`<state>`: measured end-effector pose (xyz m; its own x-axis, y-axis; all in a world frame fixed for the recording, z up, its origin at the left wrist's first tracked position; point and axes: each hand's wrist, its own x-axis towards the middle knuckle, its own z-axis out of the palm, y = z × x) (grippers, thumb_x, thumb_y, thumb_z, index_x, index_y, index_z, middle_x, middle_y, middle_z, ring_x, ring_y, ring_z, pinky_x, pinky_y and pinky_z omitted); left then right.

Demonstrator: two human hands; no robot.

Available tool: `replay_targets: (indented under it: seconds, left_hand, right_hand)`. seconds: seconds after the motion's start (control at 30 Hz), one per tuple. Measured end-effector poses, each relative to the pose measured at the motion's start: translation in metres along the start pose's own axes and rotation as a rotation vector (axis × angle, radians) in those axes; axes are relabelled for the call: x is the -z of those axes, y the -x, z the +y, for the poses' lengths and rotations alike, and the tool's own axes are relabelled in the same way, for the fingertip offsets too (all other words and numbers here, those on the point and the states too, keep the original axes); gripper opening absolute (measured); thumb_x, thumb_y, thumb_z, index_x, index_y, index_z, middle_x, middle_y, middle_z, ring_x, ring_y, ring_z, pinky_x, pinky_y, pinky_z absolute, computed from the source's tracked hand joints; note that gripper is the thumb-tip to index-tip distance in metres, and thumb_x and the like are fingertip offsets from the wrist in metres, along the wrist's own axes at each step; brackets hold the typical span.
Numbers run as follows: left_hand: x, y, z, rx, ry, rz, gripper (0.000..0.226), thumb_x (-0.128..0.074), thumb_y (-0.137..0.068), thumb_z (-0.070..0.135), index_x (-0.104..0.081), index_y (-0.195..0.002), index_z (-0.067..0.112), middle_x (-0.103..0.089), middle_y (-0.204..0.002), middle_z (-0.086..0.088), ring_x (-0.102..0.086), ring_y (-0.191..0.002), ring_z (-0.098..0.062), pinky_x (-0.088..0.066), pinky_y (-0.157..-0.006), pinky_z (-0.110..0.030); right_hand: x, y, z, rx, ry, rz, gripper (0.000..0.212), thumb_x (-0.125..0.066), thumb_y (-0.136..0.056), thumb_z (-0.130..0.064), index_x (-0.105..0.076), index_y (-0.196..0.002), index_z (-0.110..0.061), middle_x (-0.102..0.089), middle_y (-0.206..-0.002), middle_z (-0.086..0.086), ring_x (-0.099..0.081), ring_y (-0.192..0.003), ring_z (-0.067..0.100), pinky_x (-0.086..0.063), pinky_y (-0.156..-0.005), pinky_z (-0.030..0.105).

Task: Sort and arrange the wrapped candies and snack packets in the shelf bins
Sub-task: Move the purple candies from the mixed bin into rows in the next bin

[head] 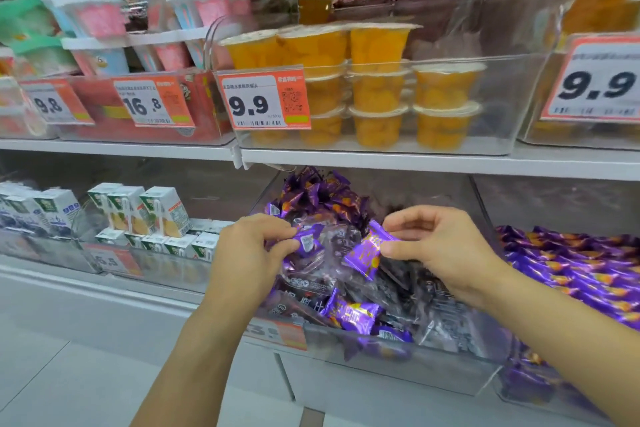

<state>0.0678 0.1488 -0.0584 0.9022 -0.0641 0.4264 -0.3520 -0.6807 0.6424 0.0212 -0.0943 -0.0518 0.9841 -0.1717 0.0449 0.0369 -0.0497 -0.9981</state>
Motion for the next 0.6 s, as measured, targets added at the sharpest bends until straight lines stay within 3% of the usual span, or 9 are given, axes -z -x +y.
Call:
replay_targets:
  seconds: [0.07, 0.1, 0.2, 0.27, 0.4, 0.5, 0.6]
  left_hand:
    - [0.001, 0.002, 0.007, -0.078, -0.018, 0.04, 0.016, -0.084, -0.074, 0.011, -0.08, -0.084, 0.024, -0.067, -0.089, 0.02, -0.064, -0.09, -0.007, -0.054, -0.083, -0.034]
    - [0.002, 0.004, 0.013, -0.114, 0.013, 0.057, 0.018, -0.084, -0.075, 0.01, -0.08, -0.083, 0.026, -0.068, -0.09, 0.02, -0.063, -0.088, -0.005, -0.053, -0.08, -0.029]
    - [0.001, 0.022, 0.039, -0.14, 0.181, 0.027, 0.019, -0.076, -0.082, 0.007, -0.074, -0.084, 0.026, -0.07, -0.071, 0.007, -0.061, -0.06, -0.007, -0.042, -0.058, -0.011]
    - [-0.007, 0.035, 0.061, -0.059, 0.396, -0.092, 0.016, -0.065, -0.09, 0.003, -0.066, -0.091, 0.019, -0.069, -0.06, -0.005, -0.06, -0.046, -0.008, -0.043, -0.051, -0.014]
    - [-0.028, 0.052, 0.092, -0.037, 0.817, -0.253, 0.007, -0.056, -0.09, -0.009, -0.057, -0.093, -0.002, -0.073, -0.103, -0.007, -0.075, -0.079, -0.033, -0.061, -0.068, -0.035]
    - [-0.039, 0.057, 0.106, 0.006, 0.907, -0.391, 0.015, -0.07, -0.084, -0.001, -0.059, -0.095, -0.003, -0.072, -0.111, -0.011, -0.072, -0.094, -0.037, -0.06, -0.079, -0.035]
    - [-0.053, 0.064, 0.12, 0.004, 0.914, -0.493, 0.015, -0.069, -0.084, 0.017, -0.067, -0.094, 0.007, -0.07, -0.117, -0.013, -0.068, -0.105, -0.035, -0.056, -0.088, -0.048]
  right_hand:
    - [0.007, 0.005, 0.0, -0.089, -0.025, -0.01, 0.041, -0.081, -0.061, 0.019, -0.074, -0.092, -0.006, -0.077, -0.086, 0.01, -0.074, -0.079, 0.015, -0.056, -0.07, 0.021]
    - [0.011, 0.009, 0.0, -0.118, -0.014, -0.034, 0.039, -0.08, -0.063, 0.019, -0.075, -0.093, -0.006, -0.077, -0.087, 0.01, -0.074, -0.081, 0.016, -0.055, -0.073, 0.022]
    - [0.024, 0.026, -0.009, -0.129, -0.018, -0.139, 0.024, -0.078, -0.072, 0.011, -0.08, -0.086, -0.008, -0.078, -0.088, 0.007, -0.072, -0.08, 0.011, -0.052, -0.074, 0.015]
    - [0.037, 0.038, -0.019, -0.088, -0.039, -0.15, 0.02, -0.076, -0.077, 0.005, -0.079, -0.092, -0.008, -0.078, -0.091, 0.008, -0.072, -0.085, 0.011, -0.053, -0.08, 0.016]
    - [0.072, 0.068, -0.032, -0.016, -0.199, -0.015, 0.016, -0.065, -0.088, 0.001, -0.067, -0.103, 0.001, -0.076, -0.098, 0.015, -0.074, -0.095, 0.025, -0.059, -0.085, 0.031]
    - [0.092, 0.091, -0.026, -0.077, -0.344, 0.088, 0.02, -0.062, -0.088, -0.003, -0.062, -0.107, 0.004, -0.073, -0.099, 0.023, -0.072, -0.092, 0.038, -0.062, -0.076, 0.039]
    - [0.106, 0.106, -0.014, -0.139, -0.406, 0.175, 0.015, -0.058, -0.091, 0.001, -0.061, -0.106, 0.0, -0.073, -0.084, 0.016, -0.071, -0.07, 0.029, -0.062, -0.066, 0.037]
